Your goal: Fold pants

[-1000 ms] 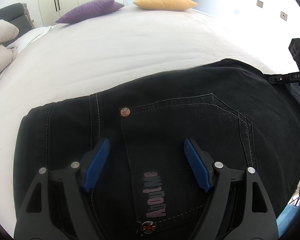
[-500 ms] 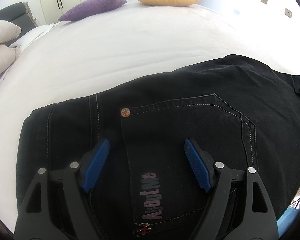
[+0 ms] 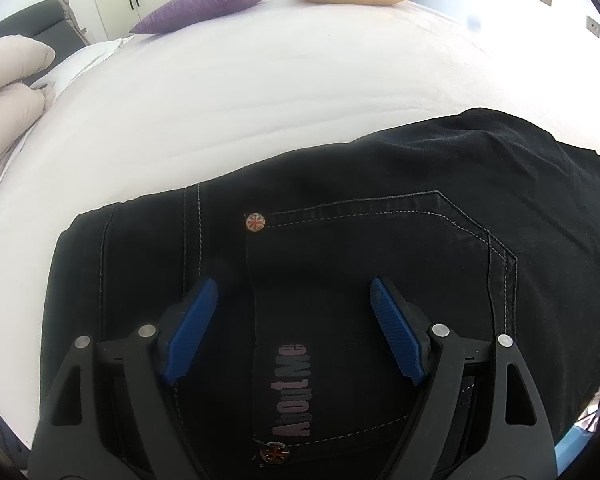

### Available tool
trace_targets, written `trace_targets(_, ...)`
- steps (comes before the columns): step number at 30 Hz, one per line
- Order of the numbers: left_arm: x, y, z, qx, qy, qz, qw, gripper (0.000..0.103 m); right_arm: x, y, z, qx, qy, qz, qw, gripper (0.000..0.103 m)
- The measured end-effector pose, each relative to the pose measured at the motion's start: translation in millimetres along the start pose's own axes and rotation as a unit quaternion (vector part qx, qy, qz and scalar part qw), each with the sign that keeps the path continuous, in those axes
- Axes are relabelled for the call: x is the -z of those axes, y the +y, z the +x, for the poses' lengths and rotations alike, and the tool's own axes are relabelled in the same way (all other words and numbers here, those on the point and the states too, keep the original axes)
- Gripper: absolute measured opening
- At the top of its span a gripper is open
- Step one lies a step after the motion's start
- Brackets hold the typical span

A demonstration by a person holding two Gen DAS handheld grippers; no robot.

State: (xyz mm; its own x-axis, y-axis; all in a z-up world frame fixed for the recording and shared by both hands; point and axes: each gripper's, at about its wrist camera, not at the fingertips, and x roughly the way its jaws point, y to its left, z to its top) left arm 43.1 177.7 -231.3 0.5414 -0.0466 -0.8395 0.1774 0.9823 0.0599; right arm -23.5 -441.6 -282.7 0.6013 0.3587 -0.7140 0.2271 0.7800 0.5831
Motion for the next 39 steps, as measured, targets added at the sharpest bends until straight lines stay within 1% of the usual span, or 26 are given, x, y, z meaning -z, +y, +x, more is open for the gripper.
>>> trace_targets(1, -1.6, -0.6, 0.3, -0.001, 0.002, -0.001, 1.0000, 0.078, 0.4, -8.7, -12.3, 0.009, -0.007, 0.014, 1.000, 0.025)
trace_targets(2, -3.9, -1.7, 1.2, -0.002, 0.003, -0.003, 1.0000, 0.078, 0.2, -13.0, -24.9, 0.025, -0.015, 0.013, 0.999, 0.015)
trace_targets(3, -4.9, -2.6, 0.8, -0.005, 0.004, -0.006, 1.0000, 0.078, 0.0, -15.3, -34.2, 0.024, -0.012, 0.012, 1.000, 0.013)
trace_targets(4, -6.6, -4.1, -0.2, -0.009, 0.005, -0.009, 0.9999, 0.078, 0.4, -15.6, -43.2, 0.040, -0.011, 0.012, 0.999, 0.017)
trace_targets(5, -7.3, -6.3, -2.9, -0.016, 0.007, -0.012, 0.9998, 0.078, 1.5, -13.4, -54.6, 0.086, -0.017, 0.009, 0.996, 0.048)
trace_targets(6, -8.0, -9.8, -6.2, -0.020, 0.009, -0.013, 0.9997, 0.078, 4.1, -12.7, -66.4, 0.117, -0.029, 0.011, 0.993, 0.061)
trace_targets(7, -9.0, -15.0, -8.9, -0.019, 0.008, -0.012, 0.9997, 0.078, 6.8, -12.9, -79.3, 0.114, -0.047, 0.021, 0.992, 0.067)
trace_targets(9, -9.8, -28.5, -19.2, -0.012, -0.002, -0.005, 0.9999, 0.078, 9.6, -18.8, -101.3, 0.055, -0.077, 0.063, 0.993, 0.066)
trace_targets(10, -10.6, -36.8, -24.8, -0.007, -0.009, -0.003, 0.9999, 0.078, 10.8, -21.6, -106.7, 0.030, -0.086, 0.084, 0.992, 0.067)
trace_targets(12, -13.9, -56.8, -37.1, 0.017, -0.026, -0.006, 0.9995, 0.078, 10.5, -26.4, -106.2, -0.019, -0.084, 0.124, 0.989, 0.067)
trace_targets(14, -20.0, -80.6, -45.6, 0.049, -0.038, -0.009, 0.9980, 0.078, 10.7, -33.0, -97.6, -0.069, -0.084, 0.164, 0.981, 0.067)
trace_targets(15, -23.5, -94.7, -49.9, 0.067, -0.044, -0.008, 0.9968, 0.078, 14.1, -41.7, -93.5, -0.079, -0.078, 0.185, 0.976, 0.067)
trace_targets(18, -33.3, -136.2, -56.6, 0.126, -0.053, -0.008, 0.9906, 0.078, 18.4, -44.3, -72.7, -0.084, -0.057, 0.219, 0.971, 0.064)
trace_targets(19, -35.8, -149.0, -56.9, 0.140, -0.053, -0.007, 0.9888, 0.078, 21.1, -43.8, -67.9, -0.094, -0.053, 0.224, 0.969, 0.061)
trace_targets(20, -38.7, -162.9, -56.8, 0.155, -0.052, -0.005, 0.9866, 0.078, 21.1, -43.2, -66.9, -0.103, -0.056, 0.224, 0.967, 0.057)
trace_targets(22, -44.1, -189.3, -55.8, 0.182, -0.047, 0.000, 0.9821, 0.078, 17.4, -43.0, -65.8, -0.114, -0.059, 0.226, 0.966, 0.057)
trace_targets(23, -46.1, -201.2, -55.4, 0.190, -0.045, 0.006, 0.9807, 0.078, 16.1, -37.2, -61.2, -0.115, -0.060, 0.231, 0.964, 0.057)
trace_targets(25, -46.9, -224.3, -54.8, 0.202, -0.040, 0.019, 0.9783, 0.078, 10.1, -38.8, -59.9, -0.121, -0.061, 0.238, 0.962, 0.057)
trace_targets(27, -47.0, -242.2, -55.6, 0.213, -0.036, 0.027, 0.9760, 0.078, 15.2, -38.6, -53.4, -0.127, -0.063, 0.248, 0.958, 0.055)
trace_targets(29, -42.7, -256.4, -57.8, 0.222, -0.033, 0.032, 0.9741, 0.078, 27.8, -40.2, -50.4, -0.140, -0.072, 0.263, 0.952, 0.055)
trace_targets(31, -38.2, -270.0, -58.3, 0.226, -0.027, 0.032, 0.9731, 0.078, 30.7, -42.5, -52.2, -0.150, -0.081, 0.279, 0.945, 0.055)
trace_targets(33, -35.1, -274.4, -56.7, 0.228, -0.025, 0.031, 0.9729, 0.078, 33.1, -49.0, -56.1, -0.159, -0.098, 0.308, 0.933, 0.050)
trace_targets(34, -37.4, -264.3, -49.2, 0.229, -0.024, 0.029, 0.9727, 0.078, 33.2, -52.1, -58.7, -0.152, -0.101, 0.316, 0.931, 0.045)
trace_targets(35, -36.6, -264.4, -48.1, 0.231, -0.021, 0.024, 0.9725, 0.078, 39.1, -51.7, -59.3, -0.139, -0.097, 0.309, 0.936, 0.041)
trace_targets(37, -32.4, -257.9, -45.2, 0.233, -0.015, 0.019, 0.9723, 0.078, 31.8, -50.0, -59.6, -0.118, -0.086, 0.286, 0.947, 0.041)
trace_targets(39, -26.5, -253.6, -44.8, 0.234, -0.012, 0.019, 0.9720, 0.078, 26.5, -46.7, -54.8, -0.099, -0.074, 0.271, 0.955, 0.039)
